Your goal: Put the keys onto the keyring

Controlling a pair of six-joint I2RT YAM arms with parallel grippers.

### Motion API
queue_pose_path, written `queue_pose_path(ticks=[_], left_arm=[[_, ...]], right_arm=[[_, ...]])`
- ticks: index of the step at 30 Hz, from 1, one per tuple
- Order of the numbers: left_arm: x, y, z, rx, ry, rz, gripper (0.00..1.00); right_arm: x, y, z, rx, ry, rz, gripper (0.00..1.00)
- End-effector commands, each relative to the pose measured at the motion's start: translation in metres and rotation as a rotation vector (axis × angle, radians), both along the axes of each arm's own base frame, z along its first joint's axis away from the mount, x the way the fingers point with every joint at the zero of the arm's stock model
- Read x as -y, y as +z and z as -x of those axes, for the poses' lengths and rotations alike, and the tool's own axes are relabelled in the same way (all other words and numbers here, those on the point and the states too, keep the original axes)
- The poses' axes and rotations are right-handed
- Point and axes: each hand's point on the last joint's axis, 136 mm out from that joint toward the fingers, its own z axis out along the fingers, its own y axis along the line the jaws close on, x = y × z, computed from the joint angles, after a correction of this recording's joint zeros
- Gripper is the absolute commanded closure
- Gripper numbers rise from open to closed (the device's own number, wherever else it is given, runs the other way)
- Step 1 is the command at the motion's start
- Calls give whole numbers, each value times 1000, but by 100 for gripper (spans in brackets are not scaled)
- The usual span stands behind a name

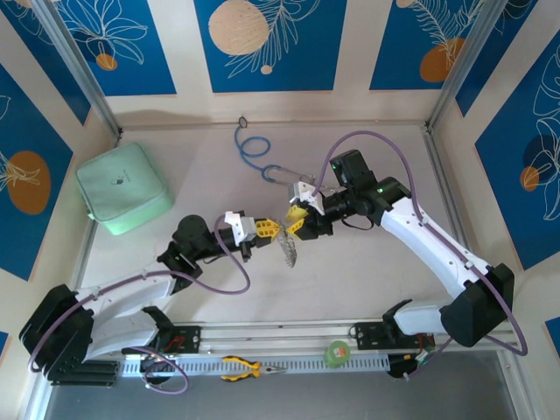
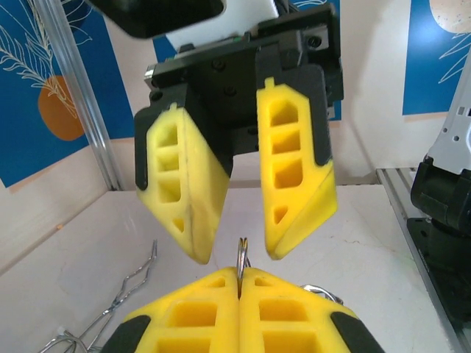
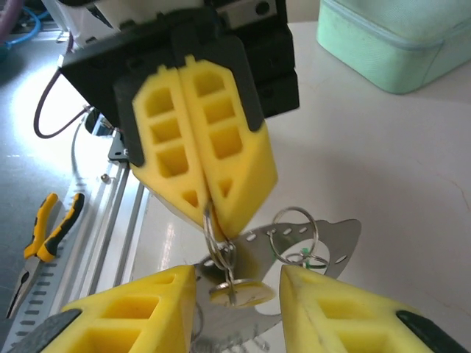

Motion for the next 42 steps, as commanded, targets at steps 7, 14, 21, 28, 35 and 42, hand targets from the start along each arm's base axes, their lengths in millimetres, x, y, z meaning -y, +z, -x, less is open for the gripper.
queue_pose_path(ticks=[7, 14, 21, 28, 35, 42], left_arm=[[2, 21, 6, 42, -34, 66, 100], [1, 22, 6, 43, -32, 73, 100], [-1, 10, 2, 20, 5, 22, 89], [-7, -29, -8, -7, 67, -226, 81], [-4, -27, -7, 16, 54, -244, 81], [-1, -17, -8, 2, 50, -171, 81]], right_arm=[[-7, 9, 10, -4, 63, -59, 69], [-15, 3, 3, 8, 61, -31, 81], [-12, 6, -1, 46, 43, -3, 100], [-1, -18, -2, 147, 43, 231, 100], [-6, -22, -2, 204, 72, 320, 100], [-17, -21, 1, 234, 111, 334, 100]])
